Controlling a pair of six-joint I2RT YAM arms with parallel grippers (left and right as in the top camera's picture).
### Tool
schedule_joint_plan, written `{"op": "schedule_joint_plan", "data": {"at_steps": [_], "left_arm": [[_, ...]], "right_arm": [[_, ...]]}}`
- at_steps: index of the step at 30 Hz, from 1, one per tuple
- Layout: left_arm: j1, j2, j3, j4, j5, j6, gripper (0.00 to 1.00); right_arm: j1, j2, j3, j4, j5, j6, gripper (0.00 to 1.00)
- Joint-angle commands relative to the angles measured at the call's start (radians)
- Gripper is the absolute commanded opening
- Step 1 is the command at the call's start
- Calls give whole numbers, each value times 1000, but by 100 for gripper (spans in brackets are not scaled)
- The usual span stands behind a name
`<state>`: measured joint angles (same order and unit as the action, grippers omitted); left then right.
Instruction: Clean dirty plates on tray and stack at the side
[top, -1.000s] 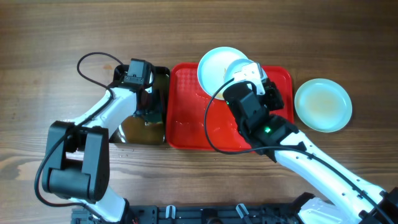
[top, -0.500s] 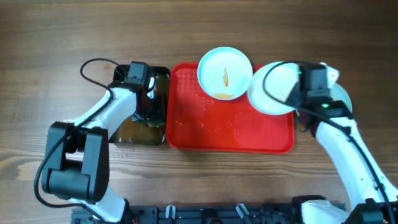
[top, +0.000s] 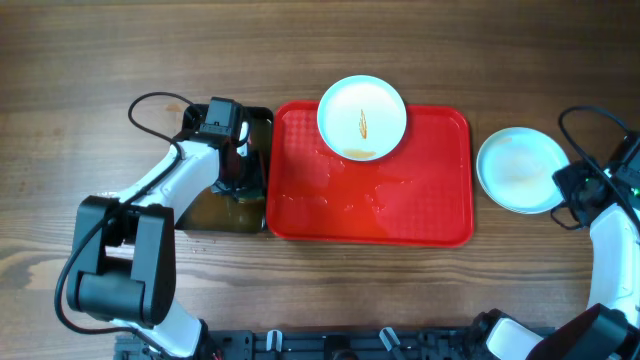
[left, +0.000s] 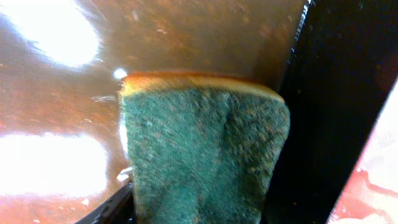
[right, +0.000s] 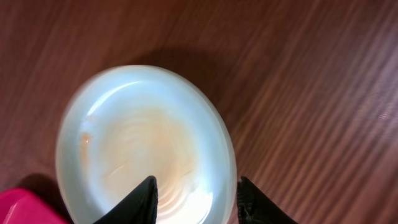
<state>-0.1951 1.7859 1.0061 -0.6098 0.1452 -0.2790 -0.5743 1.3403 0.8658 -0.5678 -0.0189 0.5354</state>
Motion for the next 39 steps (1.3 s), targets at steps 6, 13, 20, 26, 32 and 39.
{"op": "schedule_joint_plan", "data": {"at_steps": [6,13,20,26,32,39], "left_arm": [[1,30,-25,0,-31,2,51],[1,30,-25,0,-31,2,51],[1,30,-25,0,-31,2,51],[1,30,-25,0,-31,2,51],[1,30,-25,1,-31,2,52],[1,30,-25,19,-31,2,50]], "right_arm": [[358,-18,-4,224,-393,-312,49],[715,218,-4,477,-162,-300,58],[735,470,-4,537,-160,-138,43],[761,476,-4,519,-174,-108,20],[761,475,-4,267,-174,-106,4],[800,475,-4,181,-314,-115,4]]}}
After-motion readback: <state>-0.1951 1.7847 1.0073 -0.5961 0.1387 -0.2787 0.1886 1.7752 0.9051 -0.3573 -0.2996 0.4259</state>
